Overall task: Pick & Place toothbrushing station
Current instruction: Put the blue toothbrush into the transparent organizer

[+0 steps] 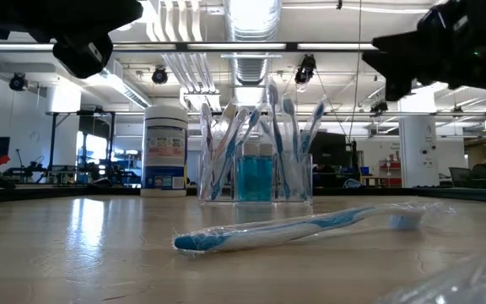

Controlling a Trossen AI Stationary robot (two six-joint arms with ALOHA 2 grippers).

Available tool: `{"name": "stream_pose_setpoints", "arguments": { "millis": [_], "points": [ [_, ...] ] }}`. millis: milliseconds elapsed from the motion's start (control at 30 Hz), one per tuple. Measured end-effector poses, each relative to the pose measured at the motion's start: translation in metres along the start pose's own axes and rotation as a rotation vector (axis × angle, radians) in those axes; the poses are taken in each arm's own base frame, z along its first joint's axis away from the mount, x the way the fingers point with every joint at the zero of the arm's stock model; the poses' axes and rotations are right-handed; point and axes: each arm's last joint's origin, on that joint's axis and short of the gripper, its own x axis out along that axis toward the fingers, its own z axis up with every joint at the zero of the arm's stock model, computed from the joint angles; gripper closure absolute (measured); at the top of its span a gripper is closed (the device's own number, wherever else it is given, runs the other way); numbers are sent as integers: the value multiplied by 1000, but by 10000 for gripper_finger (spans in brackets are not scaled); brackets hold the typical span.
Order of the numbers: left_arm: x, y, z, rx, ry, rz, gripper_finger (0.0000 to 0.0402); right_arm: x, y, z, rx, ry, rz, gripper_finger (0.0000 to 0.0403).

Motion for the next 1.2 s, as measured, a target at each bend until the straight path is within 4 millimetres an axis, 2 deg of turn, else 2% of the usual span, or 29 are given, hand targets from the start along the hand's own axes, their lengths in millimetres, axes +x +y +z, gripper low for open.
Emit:
{"name": "stream_pose_setpoints", "arguments": {
  "millis": [167, 300, 500, 700, 967, 1200],
  "points": [
    [9, -6, -5, 8, 42, -9, 397, -13, 4, -3, 7, 71, 3, 328],
    [33, -23, -7, 62, 120, 12, 396, -18, 8, -3, -24, 94, 27, 385],
    [83, -52, 0, 90, 283, 97, 398, -20, 12, -7, -66, 136, 53, 390],
    [140, -64, 12, 8, 433, 232, 378, -21, 10, -15, -61, 211, 44, 390],
    [217, -74, 10, 5, 668, 283, 309, -20, 10, -15, -60, 219, 43, 390],
    [262, -74, -9, 100, 873, 363, 233, -20, 10, -15, -60, 218, 43, 390]
  ]
}}
